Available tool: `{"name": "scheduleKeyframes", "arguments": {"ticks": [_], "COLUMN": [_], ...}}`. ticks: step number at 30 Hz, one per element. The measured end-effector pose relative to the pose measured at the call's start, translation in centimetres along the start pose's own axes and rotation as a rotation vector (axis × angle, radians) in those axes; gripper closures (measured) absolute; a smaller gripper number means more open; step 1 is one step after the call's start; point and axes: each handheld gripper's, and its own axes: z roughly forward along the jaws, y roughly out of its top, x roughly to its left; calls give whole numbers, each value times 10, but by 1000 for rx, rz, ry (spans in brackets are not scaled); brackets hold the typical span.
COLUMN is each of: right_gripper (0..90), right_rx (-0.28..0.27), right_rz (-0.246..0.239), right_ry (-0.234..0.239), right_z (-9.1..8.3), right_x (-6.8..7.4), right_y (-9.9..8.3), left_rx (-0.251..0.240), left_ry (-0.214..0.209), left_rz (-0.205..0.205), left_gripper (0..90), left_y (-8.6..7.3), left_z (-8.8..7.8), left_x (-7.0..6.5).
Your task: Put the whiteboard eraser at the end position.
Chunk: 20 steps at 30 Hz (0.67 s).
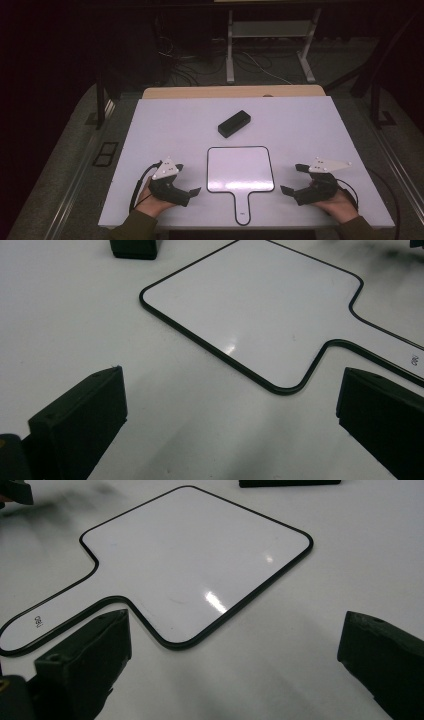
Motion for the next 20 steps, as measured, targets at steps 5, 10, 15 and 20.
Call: {"name": "scheduleKeyframes", "arguments": {"ticks": [5, 10, 15, 20], "right_gripper": [0, 0, 0, 0], "right_rx": [3, 8, 8, 8], "right_rz": [4, 11, 11, 11], "right_ry": [-2, -9, -10, -7], "right_z": [0, 0, 0, -1], "right_x": [-1, -1, -1, -1], "right_y": [0, -1, -1, -1], "left_rx": [2, 5, 2, 2], "left_ry": [2, 3, 2, 1], "left_rz": [-7, -6, -11, -12], "left_gripper": [0, 0, 0, 0], "left_y": [0, 0, 0, 0], "left_z": [1, 1, 1, 1], "left_x": [0, 0, 1, 1]}}
